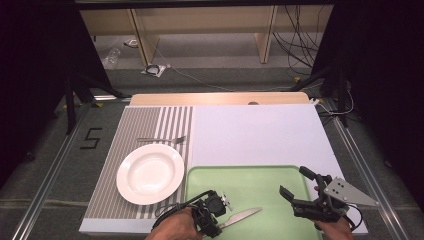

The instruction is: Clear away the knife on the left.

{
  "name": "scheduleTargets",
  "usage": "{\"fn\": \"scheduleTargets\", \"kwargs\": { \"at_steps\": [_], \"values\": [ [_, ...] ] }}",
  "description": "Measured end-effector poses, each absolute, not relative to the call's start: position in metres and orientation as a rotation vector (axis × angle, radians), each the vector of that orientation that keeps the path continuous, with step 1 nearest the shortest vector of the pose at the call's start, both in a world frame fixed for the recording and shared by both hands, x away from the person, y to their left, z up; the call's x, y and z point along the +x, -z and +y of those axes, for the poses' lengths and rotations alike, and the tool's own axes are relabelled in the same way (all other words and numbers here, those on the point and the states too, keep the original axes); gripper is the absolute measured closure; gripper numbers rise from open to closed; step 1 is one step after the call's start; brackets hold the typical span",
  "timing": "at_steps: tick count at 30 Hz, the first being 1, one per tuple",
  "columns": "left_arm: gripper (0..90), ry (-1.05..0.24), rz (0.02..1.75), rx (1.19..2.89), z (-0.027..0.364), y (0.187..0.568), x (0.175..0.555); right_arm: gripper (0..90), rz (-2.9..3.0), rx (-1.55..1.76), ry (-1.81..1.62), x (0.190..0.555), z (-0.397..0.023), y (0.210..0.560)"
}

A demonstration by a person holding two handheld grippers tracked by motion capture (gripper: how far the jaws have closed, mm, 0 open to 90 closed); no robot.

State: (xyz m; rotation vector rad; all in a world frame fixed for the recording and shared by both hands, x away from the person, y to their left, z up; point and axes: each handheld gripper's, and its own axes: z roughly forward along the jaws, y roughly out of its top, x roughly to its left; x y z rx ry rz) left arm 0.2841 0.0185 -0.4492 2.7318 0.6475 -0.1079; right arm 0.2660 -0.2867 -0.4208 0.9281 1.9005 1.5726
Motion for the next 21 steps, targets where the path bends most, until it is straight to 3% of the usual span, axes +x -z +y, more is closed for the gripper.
{"fn": "scheduleTargets", "kwargs": {
  "at_steps": [2,5,11,21],
  "values": [
    [41.1,0.066,0.639,2.705,0.017,0.444,0.282,11.8,1.9,0.931,-1.571,0.266,-0.287,0.421],
    [38.8,0.041,0.626,2.675,0.016,0.438,0.281,11.8,1.9,0.929,-1.572,0.266,-0.287,0.421],
    [56.2,0.036,0.568,2.578,0.015,0.434,0.28,12.0,1.897,0.925,-1.573,0.266,-0.287,0.42],
    [89.2,0.047,0.491,2.59,0.008,0.451,0.274,12.3,1.896,0.925,-1.574,0.266,-0.287,0.42]
  ]
}}
